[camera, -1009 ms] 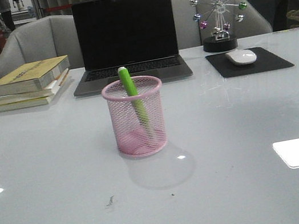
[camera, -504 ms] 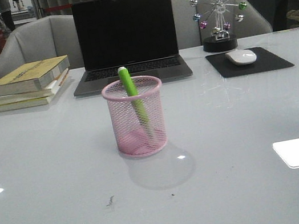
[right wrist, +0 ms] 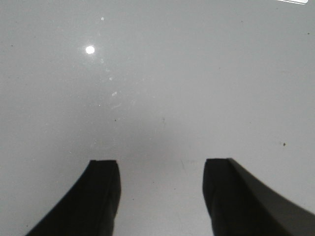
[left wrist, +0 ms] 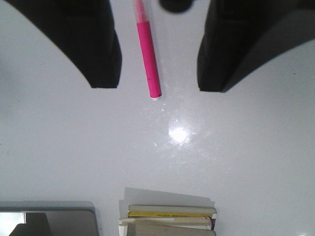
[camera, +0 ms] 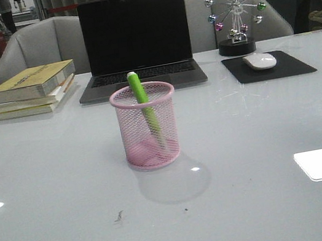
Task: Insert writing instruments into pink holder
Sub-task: 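Withdraw the right gripper away from the holder, then lower the left gripper over the pink marker and close on it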
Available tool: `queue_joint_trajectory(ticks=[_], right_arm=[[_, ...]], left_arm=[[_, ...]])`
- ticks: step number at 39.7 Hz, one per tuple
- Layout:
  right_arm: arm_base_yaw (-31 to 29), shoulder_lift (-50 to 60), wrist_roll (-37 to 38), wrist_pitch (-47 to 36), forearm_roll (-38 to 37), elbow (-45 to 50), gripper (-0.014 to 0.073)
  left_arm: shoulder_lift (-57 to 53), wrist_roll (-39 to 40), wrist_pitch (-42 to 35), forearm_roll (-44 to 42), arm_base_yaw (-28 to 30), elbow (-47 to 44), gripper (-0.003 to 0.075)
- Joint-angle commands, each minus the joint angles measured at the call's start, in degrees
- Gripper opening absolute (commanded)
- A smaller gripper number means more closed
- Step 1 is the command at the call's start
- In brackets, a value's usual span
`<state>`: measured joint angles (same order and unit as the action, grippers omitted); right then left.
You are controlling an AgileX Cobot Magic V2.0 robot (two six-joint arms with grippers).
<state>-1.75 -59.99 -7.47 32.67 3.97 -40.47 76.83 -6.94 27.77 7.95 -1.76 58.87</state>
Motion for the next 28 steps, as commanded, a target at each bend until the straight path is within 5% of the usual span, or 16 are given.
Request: queue_joint_trajectory(ticks=[1, 12, 28], right_arm=[[-0.5, 1.3, 0.0, -1.5, -0.3, -1.5, 0.0486], [-0.5, 1.3, 0.0, 0.5, -1.2, -1.5, 0.0486], [-0.5, 1.3, 0.0, 0.5, -1.3, -1.5, 0.0486]], left_arm=[[2.7, 0.6, 0.4, 1.0, 0.1, 6.3, 0.0407], [13.6, 0.6, 8.7, 1.1, 0.1, 15.2, 0.0407], [24.6, 0.6, 9.3, 2.1, 0.1, 16.5, 0.0407]])
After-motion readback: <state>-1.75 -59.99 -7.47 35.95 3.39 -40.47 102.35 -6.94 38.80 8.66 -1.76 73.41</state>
